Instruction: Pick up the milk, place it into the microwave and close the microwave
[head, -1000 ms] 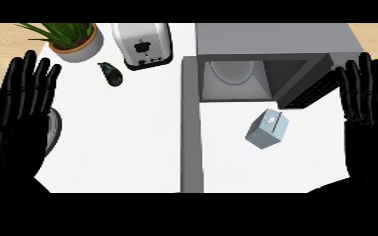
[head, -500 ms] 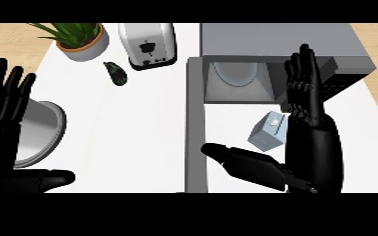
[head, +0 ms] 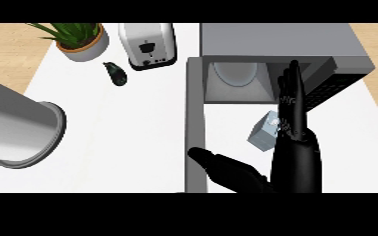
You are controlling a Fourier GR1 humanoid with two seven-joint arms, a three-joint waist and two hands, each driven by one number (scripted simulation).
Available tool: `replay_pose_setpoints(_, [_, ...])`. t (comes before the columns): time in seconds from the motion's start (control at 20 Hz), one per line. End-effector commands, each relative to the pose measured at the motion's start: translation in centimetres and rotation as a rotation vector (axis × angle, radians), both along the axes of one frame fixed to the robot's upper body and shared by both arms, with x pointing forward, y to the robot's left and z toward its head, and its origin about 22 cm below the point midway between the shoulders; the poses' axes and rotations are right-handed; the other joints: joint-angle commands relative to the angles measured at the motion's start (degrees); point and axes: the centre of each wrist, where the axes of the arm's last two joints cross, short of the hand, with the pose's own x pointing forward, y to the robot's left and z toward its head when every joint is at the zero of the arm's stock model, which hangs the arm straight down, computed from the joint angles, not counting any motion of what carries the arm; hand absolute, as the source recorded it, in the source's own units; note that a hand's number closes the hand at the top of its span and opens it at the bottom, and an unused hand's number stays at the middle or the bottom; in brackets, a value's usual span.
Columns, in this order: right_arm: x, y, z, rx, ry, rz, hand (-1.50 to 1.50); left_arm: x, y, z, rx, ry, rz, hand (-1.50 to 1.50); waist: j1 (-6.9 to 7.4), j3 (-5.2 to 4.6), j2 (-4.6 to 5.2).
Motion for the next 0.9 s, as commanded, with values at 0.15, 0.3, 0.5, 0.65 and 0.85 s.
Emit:
replay_pose_setpoints(0.15, [0.6, 0.5, -2.5, 0.029, 0.058, -0.047, -1.50, -2.9, 1.7, 1.3, 0.003, 0.005, -0.013, -1.50, 0.15, 0.04, 0.08])
replay_pose_setpoints(0.3, [-0.6, -1.2, -3.7, 0.001, 0.081, -0.054, -1.50, -2.2, 2.7, 0.0, -0.015, -0.002, 0.003, -1.50, -0.23, 0.03, 0.09])
replay_pose_setpoints(0.5, [1.0, -1.6, -5.1, 0.047, 0.092, -0.091, -1.50, -4.1, 3.4, 0.8, -0.013, 0.011, -0.006, -1.50, -0.02, 0.04, 0.08])
replay_pose_setpoints(0.65, [1.7, -4.9, -7.1, 0.056, 0.090, -0.119, -1.50, -3.8, 2.6, 1.1, -0.015, 0.017, 0.002, -1.50, -0.03, 0.08, 0.13])
replay_pose_setpoints(0.85, [1.3, -5.1, -11.1, 0.059, 0.142, -0.165, -1.50, -4.0, 1.0, 0.7, 0.003, 0.002, 0.011, -1.50, -0.11, 0.12, 0.20])
